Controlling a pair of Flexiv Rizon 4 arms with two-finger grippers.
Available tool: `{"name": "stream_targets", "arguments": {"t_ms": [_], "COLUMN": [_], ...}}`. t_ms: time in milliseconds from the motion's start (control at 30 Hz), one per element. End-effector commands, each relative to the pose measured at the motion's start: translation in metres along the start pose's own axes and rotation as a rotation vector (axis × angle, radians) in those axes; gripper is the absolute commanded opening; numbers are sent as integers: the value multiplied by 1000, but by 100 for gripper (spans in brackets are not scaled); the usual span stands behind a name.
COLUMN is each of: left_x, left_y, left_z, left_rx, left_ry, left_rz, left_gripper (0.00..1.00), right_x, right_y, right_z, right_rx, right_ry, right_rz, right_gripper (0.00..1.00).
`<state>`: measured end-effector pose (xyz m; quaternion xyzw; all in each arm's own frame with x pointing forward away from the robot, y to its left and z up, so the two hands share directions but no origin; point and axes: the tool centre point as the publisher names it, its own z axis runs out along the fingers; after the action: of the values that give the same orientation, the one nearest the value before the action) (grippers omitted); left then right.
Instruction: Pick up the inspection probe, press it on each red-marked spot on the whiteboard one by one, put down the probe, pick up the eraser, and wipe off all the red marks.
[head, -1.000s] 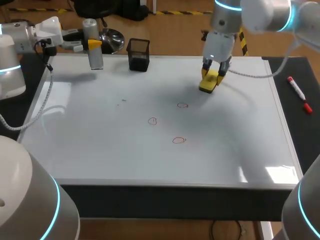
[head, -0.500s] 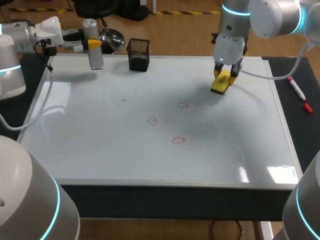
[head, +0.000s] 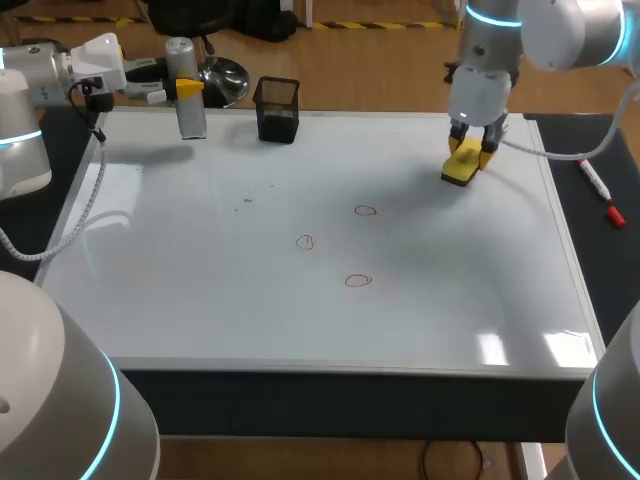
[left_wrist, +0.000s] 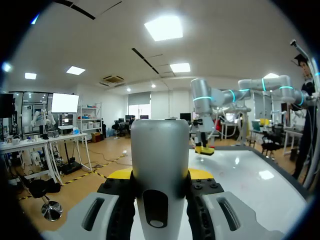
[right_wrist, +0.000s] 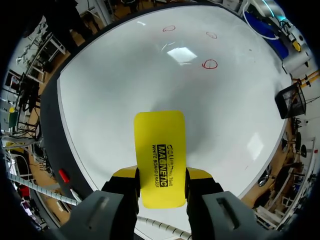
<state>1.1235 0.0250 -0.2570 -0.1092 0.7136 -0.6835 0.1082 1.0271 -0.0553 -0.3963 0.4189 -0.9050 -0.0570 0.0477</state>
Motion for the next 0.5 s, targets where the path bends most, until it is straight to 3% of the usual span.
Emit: {"name": "stream_targets", "arguments": {"t_ms": [33, 500], "left_x": [1, 1], "left_y": [-1, -1], "left_z": [0, 0], "left_rx": [1, 1], "left_ry": [-3, -3], "left_rz": [2, 2], "left_gripper": [0, 0], "right_x": [2, 0], "right_y": [-5, -10], "right_z": [2, -8], "right_rx": [-12, 6], "right_ry": [-6, 4], "right_rz": [0, 2], "right_gripper": [0, 0]}}
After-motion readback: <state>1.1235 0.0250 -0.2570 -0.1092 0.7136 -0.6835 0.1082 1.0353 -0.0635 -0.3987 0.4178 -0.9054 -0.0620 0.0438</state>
